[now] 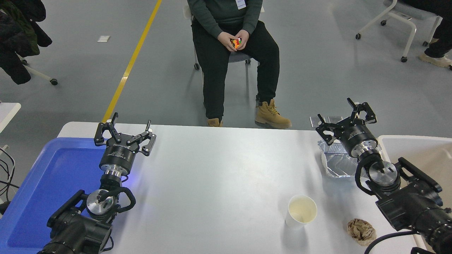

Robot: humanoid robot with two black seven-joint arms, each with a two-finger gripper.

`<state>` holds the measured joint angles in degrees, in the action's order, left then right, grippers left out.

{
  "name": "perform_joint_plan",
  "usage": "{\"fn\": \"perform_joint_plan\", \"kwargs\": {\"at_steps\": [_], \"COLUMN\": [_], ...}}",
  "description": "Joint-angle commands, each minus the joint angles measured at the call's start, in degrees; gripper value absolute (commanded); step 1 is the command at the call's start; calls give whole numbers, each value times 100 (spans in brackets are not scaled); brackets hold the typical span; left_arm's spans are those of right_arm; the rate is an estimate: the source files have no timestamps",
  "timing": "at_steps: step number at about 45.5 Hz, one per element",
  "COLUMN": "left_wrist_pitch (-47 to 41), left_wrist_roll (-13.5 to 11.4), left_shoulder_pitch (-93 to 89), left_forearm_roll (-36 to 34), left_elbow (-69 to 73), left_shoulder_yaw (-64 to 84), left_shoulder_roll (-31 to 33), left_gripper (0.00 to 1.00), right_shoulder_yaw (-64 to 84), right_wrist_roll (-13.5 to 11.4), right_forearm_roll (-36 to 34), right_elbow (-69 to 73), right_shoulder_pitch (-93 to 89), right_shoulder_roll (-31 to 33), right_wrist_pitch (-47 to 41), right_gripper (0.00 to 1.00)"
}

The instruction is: Pick up paper cup place in dustbin

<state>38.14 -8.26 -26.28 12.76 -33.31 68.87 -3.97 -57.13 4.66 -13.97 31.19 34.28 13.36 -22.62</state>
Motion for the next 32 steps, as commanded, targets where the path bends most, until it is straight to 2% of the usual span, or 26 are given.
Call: {"fn": "perform_joint_plan", "kwargs": {"at_steps": [1, 22, 32], "left_wrist_pitch": [0, 0, 0], "left_wrist_roll": [-1, -9, -9], "left_shoulder_pitch": [0, 0, 0], "left_forearm_roll": [7, -2, -2], "left_elbow": [0, 0, 0], "left_shoulder_yaw": [3, -14, -14], "left_shoulder_roll": [2, -7, -7], "left_gripper": [99, 99, 99], "right_shoulder_yaw": [0, 211, 949], "right_wrist_roll": [0, -9, -44], "right_forearm_roll": [0, 70, 1080], "right_elbow": [1, 62, 133], "right_shoulder_pitch": [9, 246, 694], "right_shoulder_roll": [0, 9, 219], "right_wrist_pitch": [3, 3, -15], "right_gripper": [100, 100, 100]}}
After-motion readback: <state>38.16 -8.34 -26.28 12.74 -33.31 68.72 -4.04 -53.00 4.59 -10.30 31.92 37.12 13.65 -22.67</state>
